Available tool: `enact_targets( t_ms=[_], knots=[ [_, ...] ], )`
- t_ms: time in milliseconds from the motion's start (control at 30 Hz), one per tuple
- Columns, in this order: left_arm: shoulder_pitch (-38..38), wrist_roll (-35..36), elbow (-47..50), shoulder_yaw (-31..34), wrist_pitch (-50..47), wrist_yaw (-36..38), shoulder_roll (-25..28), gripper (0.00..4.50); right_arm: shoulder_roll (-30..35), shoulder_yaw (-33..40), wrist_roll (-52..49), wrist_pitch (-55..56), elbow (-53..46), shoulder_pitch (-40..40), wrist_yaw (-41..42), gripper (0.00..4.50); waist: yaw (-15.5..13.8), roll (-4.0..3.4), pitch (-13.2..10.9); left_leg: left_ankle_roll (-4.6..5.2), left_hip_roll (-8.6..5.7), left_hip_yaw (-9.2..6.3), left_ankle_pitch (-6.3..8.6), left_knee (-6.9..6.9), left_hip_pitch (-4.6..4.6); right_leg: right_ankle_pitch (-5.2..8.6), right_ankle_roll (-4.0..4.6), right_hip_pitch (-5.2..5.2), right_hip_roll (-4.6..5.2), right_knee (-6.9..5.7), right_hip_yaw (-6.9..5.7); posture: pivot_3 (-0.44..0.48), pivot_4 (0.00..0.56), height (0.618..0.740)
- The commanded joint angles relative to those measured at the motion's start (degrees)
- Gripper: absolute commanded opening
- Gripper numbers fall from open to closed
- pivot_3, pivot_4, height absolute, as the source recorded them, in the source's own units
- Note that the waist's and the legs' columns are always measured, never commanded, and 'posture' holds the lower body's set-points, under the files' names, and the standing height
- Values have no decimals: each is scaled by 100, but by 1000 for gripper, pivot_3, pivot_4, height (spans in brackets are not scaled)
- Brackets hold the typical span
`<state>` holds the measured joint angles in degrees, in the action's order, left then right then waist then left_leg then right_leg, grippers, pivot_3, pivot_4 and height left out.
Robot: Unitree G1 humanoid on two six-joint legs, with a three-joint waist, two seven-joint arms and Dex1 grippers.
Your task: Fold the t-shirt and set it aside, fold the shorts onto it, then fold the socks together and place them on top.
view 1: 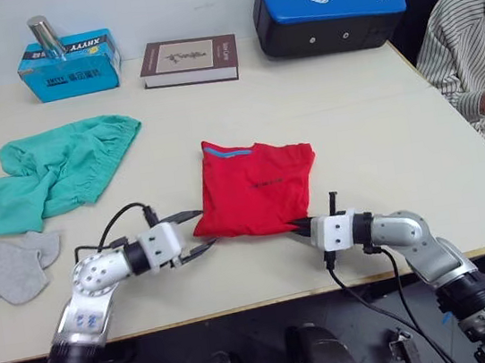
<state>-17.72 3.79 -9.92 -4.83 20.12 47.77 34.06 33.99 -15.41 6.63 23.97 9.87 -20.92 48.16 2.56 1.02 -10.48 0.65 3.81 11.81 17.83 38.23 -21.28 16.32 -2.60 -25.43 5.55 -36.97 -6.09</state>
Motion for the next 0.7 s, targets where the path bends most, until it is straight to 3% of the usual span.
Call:
enact_targets(
  t_ms=[33,100,200,333,433,700],
  knots=[
    [-425,-423,-752,-262,431,-34,-103,3056,-46,-12,-53,82,-34,-91,42,0,0,0,0,0,2,2,0,-1,0,0,0,-1,0,2,0,0,150,740],
    [-675,-505,-1185,-327,527,-58,-171,2874,-48,-12,-55,79,-22,-115,58,0,-4,1,0,-1,3,4,-1,-1,0,0,0,-1,-3,3,-3,0,150,740],
    [-865,-407,-1358,-381,741,157,-191,2138,13,23,-50,70,-27,-124,87,0,-10,1,1,1,2,5,-2,4,0,0,0,-1,-2,-1,-3,0,150,740],
    [-604,-230,-1009,-472,694,625,-20,888,162,106,-31,7,-136,6,111,0,-21,1,1,1,3,5,-2,3,0,0,0,-1,-1,-1,-3,0,150,740],
    [22,-150,-123,-398,374,630,204,55,342,231,11,-158,-441,292,31,0,-16,1,1,0,4,5,-1,1,1,1,1,-1,7,2,6,0,150,740],
    [1855,-347,2105,167,-715,-228,435,55,651,456,153,-565,-1262,1222,-258,0,-52,2,2,-3,8,4,3,-3,5,3,4,0,13,5,10,0,150,740]
  ],
)
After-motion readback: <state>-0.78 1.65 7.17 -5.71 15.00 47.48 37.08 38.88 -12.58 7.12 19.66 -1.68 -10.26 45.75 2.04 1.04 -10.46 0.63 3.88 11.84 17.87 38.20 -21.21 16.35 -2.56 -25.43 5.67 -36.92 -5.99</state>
